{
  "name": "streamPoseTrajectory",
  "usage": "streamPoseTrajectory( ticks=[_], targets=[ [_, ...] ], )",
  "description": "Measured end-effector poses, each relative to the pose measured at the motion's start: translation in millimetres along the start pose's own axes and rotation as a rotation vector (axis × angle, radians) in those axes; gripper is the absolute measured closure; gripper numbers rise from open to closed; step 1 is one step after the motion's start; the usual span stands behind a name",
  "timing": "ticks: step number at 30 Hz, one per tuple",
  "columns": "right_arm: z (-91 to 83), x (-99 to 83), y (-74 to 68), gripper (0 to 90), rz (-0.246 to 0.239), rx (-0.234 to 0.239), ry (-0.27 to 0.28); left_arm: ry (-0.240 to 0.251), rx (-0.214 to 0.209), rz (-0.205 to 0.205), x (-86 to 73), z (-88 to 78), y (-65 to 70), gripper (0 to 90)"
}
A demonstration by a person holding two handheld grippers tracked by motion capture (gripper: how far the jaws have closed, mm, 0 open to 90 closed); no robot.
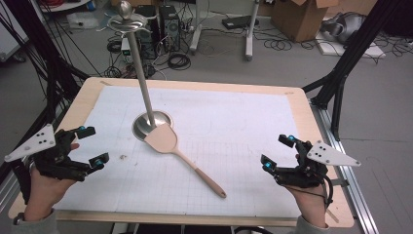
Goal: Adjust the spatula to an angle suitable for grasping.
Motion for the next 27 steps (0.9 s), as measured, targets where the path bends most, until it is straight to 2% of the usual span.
streamPoseTrajectory(
  ticks=[11,14,17,27],
  targets=[
    [1.7,1.3,-2.1,11.1,0.011,-0.005,0.008,-0.004,0.001,0.001,-1.4,-0.2,-0.8,1.7],
    [5.0,0.6,-3.0,11.1,0.005,-0.004,0.005,-0.005,0.005,-0.002,-1.9,-0.4,-1.2,1.7],
    [10.2,-0.8,-5.9,11.1,0.002,0.005,-0.006,0.001,0.008,-0.022,-1.4,-0.2,-1.1,1.7],
    [27.9,-4.9,-17.0,11.6,-0.012,0.04,-0.041,-0.004,0.033,-0.022,-4.3,-5.7,-2.6,1.7]
  ],
)
Point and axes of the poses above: each handheld gripper's, and its own axes: z roughly forward along the jaws, x roughly out of its top, y roughly to its right, the point moved 9 cm from there along z, roughly forward along the jaws, and after that the axes turned 7 degrees about -x, right-handed, at the moved point
